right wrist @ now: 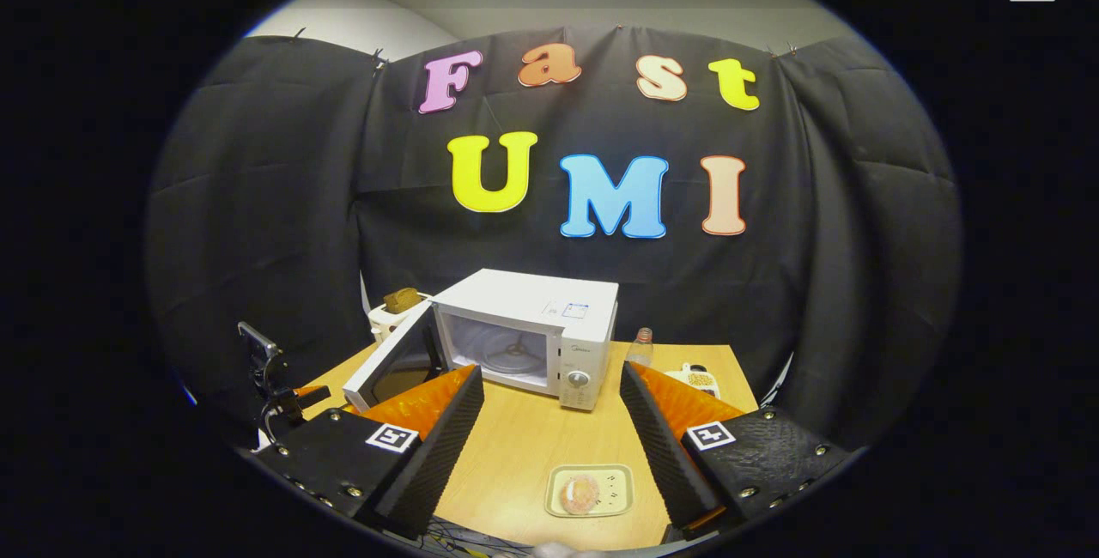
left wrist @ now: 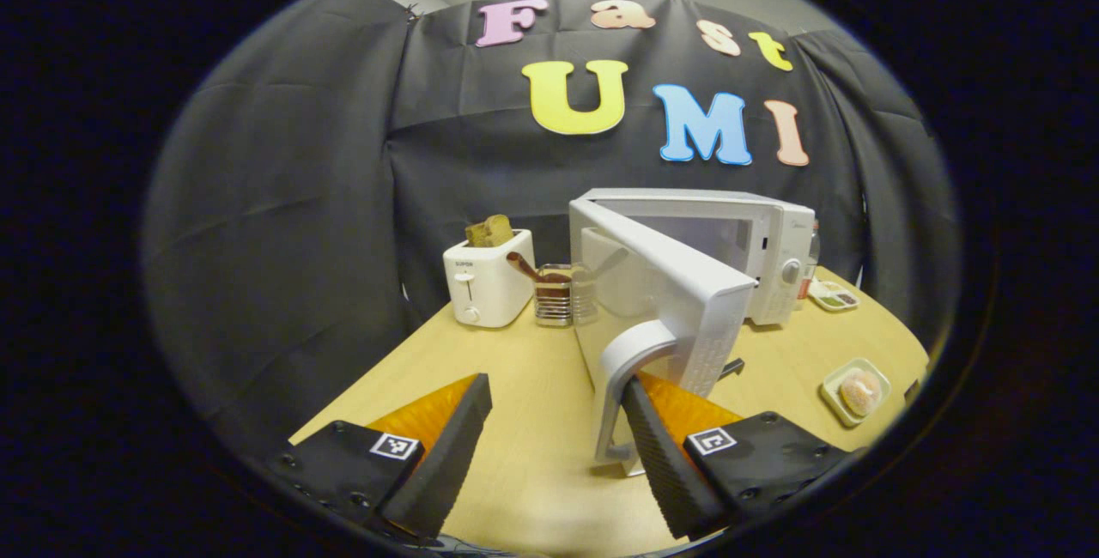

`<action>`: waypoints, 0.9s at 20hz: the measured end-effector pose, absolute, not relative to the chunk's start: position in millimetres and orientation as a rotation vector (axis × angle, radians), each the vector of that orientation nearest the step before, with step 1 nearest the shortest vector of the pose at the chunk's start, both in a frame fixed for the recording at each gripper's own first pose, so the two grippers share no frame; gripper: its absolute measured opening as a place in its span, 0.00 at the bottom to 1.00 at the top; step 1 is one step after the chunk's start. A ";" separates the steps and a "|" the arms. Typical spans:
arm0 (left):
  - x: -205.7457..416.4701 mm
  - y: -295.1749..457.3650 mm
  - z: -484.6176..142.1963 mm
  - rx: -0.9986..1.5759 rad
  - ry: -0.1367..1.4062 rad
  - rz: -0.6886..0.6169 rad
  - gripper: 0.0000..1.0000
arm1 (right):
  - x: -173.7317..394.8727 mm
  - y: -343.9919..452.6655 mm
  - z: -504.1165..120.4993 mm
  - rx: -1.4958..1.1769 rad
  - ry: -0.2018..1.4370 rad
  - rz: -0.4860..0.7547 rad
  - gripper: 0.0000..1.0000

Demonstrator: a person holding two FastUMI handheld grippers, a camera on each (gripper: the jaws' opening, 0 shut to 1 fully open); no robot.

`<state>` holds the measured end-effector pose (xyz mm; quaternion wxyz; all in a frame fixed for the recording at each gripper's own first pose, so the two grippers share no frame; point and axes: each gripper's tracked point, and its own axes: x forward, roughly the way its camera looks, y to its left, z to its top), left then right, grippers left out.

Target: Open the microwave oven with the left hand, put the food in, and close the microwave oven.

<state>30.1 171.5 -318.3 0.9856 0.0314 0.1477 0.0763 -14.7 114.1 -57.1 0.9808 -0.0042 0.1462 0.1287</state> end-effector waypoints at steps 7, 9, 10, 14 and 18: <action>14.4 225.4 -310.9 0.087 0.291 0.247 0.95 | -12.2 122.6 -64.1 -0.001 0.301 0.263 0.98; 11.1 224.2 -304.7 0.105 0.277 0.250 0.97 | -12.5 119.0 -70.3 -0.019 0.303 0.259 0.98; 9.1 221.3 -300.2 0.108 0.269 0.246 0.97 | -13.1 116.6 -74.0 -0.030 0.299 0.261 0.98; -8.3 201.9 -266.0 0.118 0.220 0.233 0.97 | -19.1 92.1 -122.2 -0.093 0.356 0.240 0.98; -22.6 171.1 -216.0 0.138 0.152 0.203 1.00 | -31.9 68.6 -193.0 -0.077 0.483 0.218 0.98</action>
